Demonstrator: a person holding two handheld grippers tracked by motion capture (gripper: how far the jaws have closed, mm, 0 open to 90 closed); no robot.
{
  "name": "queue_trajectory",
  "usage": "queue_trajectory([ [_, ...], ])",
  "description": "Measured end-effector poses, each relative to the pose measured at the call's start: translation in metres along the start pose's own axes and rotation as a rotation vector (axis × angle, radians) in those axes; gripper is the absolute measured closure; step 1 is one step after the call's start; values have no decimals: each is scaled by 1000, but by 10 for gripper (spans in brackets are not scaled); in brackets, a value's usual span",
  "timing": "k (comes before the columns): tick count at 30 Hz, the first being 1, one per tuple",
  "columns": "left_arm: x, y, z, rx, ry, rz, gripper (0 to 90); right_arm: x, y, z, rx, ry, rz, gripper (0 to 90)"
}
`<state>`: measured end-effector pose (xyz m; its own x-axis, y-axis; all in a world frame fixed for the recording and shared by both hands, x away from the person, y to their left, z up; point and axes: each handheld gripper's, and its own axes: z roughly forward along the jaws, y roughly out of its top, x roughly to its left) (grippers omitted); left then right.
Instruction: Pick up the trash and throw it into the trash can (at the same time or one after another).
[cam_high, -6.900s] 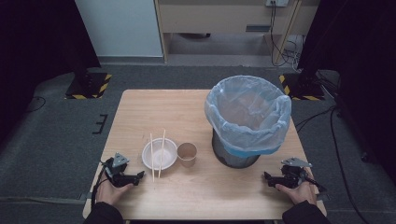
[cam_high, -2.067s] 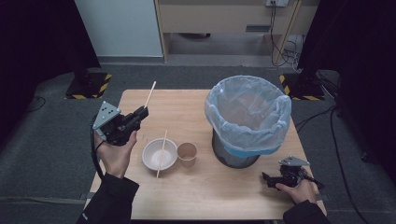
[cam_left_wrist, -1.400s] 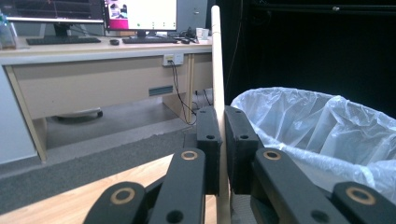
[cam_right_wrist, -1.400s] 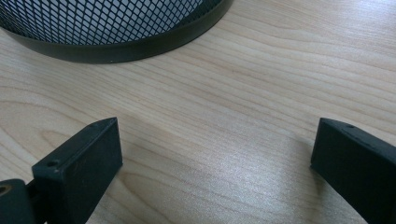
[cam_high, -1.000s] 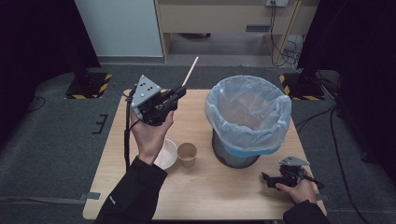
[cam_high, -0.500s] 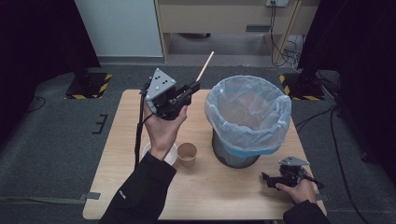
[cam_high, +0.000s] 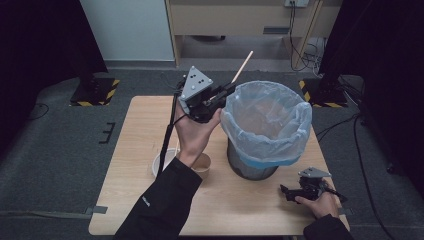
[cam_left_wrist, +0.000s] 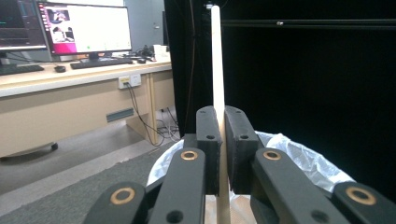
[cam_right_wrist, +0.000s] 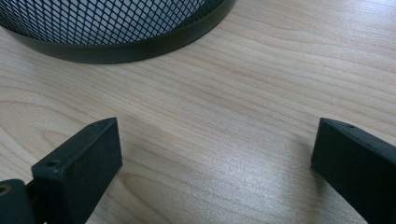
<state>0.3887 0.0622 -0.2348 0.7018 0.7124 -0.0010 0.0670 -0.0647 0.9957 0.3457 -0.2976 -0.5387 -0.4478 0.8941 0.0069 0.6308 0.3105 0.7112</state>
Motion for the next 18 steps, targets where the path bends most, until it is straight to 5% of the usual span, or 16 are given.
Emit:
queue_trajectory([
  [18,-17,-1,51,31,-51,3,853,0,0,0,0,2,-2,19],
])
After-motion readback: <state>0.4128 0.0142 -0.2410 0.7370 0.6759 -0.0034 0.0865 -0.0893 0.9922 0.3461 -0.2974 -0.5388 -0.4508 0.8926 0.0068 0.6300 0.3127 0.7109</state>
